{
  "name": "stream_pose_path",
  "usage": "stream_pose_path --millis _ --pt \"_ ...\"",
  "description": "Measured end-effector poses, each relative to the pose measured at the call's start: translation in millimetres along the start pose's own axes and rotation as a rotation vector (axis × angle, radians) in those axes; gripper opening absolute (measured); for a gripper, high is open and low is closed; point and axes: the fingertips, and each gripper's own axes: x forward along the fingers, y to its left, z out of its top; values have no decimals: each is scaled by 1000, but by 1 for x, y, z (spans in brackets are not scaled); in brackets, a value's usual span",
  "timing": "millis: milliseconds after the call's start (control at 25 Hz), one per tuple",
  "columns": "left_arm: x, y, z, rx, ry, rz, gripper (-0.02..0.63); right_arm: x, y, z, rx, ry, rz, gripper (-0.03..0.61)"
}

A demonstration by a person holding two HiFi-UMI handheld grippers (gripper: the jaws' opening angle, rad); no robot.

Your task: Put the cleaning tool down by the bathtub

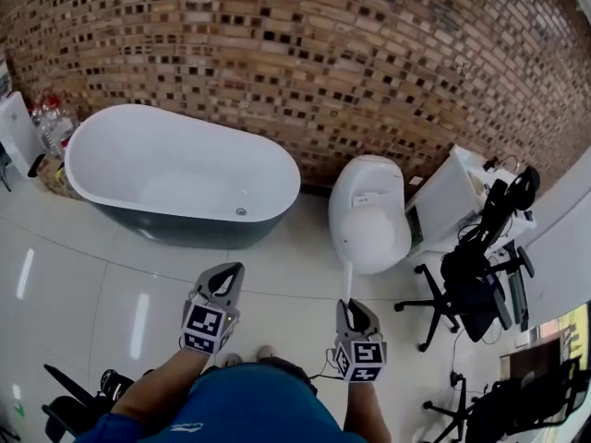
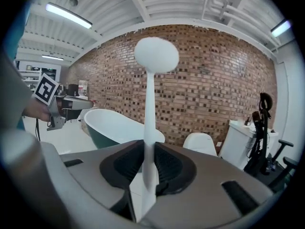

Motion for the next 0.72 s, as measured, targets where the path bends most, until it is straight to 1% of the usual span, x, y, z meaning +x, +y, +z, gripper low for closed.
stream_pose_path --millis 160,320,560,720 --pt "-2 14 11 37 -3 77 -3 35 6 12 -6 -32 105 92" --pt "1 29 15 59 25 155 -3 65 19 22 -18 -59 221 92" --pt "-4 27 1 31 78 227 -3 101 32 16 -48 -39 355 92" --pt "-19 50 -16 -4 104 292 -3 115 59 17 -86 -17 437 92"
